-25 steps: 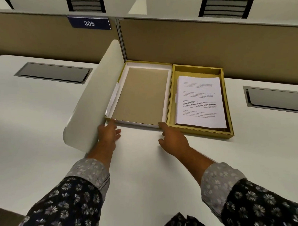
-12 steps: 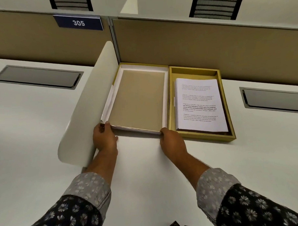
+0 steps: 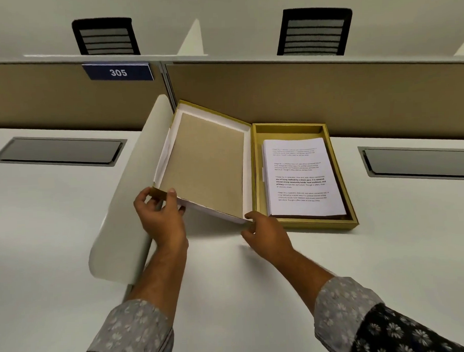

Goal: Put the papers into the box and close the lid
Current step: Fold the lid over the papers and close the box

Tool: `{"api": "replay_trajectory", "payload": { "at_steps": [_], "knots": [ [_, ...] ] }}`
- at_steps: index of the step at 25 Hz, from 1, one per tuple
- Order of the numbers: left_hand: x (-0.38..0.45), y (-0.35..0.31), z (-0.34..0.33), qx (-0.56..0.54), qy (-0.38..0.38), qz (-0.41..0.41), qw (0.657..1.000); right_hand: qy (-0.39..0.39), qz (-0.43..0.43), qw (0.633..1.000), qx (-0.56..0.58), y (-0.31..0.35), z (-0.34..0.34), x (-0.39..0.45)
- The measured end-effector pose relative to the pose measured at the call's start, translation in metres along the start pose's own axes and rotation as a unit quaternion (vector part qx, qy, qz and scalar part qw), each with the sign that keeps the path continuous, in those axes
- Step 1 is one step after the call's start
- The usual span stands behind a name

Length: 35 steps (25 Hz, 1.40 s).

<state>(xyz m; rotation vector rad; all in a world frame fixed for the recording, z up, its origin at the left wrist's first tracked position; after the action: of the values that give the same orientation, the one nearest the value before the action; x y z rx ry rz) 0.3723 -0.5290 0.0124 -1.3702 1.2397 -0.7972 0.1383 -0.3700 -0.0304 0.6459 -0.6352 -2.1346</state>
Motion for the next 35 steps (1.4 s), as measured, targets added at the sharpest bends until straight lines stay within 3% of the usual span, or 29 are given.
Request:
{"api": "replay_trajectory", "payload": {
  "at_steps": [3, 5, 9, 12, 15, 19, 22, 24, 26, 31, 35],
  "knots": [
    [-0.019, -0.019, -0.012, 0.002, 0.028, -0.050, 0.998, -0.030, 0.003, 0.998, 0.055, 0.023, 0.028, 0.000],
    [-0.038, -0.035, -0.025, 0.039, 0.062, -0.115, 0.991, -0.054, 0.027, 0.986, 0.156, 0.050, 0.050, 0.001],
    [-0.089, -0.053, -0.060, 0.109, 0.156, -0.238, 0.952, -0.046, 0.052, 0.919, 0.389, 0.104, 0.085, 0.001],
    [-0.118, -0.053, -0.079, 0.125, 0.206, -0.258, 0.936, -0.056, 0.048, 0.888, 0.453, 0.118, 0.108, -0.002],
    [-0.132, -0.047, -0.092, 0.132, 0.253, -0.238, 0.928, -0.077, 0.037, 0.891, 0.446, 0.109, 0.120, -0.005],
    [-0.120, -0.012, -0.080, 0.137, 0.256, -0.142, 0.947, -0.090, 0.030, 0.889, 0.448, 0.095, 0.126, -0.008],
    [-0.107, 0.052, -0.051, 0.132, 0.182, 0.080, 0.971, -0.097, 0.029, 0.879, 0.466, 0.093, 0.132, -0.010],
    [-0.112, 0.100, -0.034, 0.156, 0.152, 0.251, 0.943, -0.104, 0.028, 0.872, 0.478, 0.093, 0.135, -0.014],
    [-0.126, 0.129, -0.027, 0.139, 0.166, 0.354, 0.910, -0.114, 0.033, 0.867, 0.485, 0.094, 0.141, -0.019],
    [-0.150, 0.146, -0.042, -0.058, 0.206, 0.462, 0.861, -0.117, 0.039, 0.842, 0.525, 0.085, 0.159, -0.033],
    [-0.142, 0.142, -0.052, -0.132, 0.164, 0.447, 0.869, -0.095, 0.034, 0.839, 0.534, 0.063, 0.163, -0.041]
  ]
}}
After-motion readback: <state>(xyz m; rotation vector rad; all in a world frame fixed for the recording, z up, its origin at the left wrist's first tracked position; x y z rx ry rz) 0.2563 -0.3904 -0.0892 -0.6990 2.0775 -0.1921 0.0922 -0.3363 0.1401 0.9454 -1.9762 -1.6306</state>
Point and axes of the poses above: each hand's wrist, its own x-axis towards the middle knuckle, its own z-axis out of the back of the hand, y = z × x, the point moved 9 cm from there along x, towards the middle knuckle
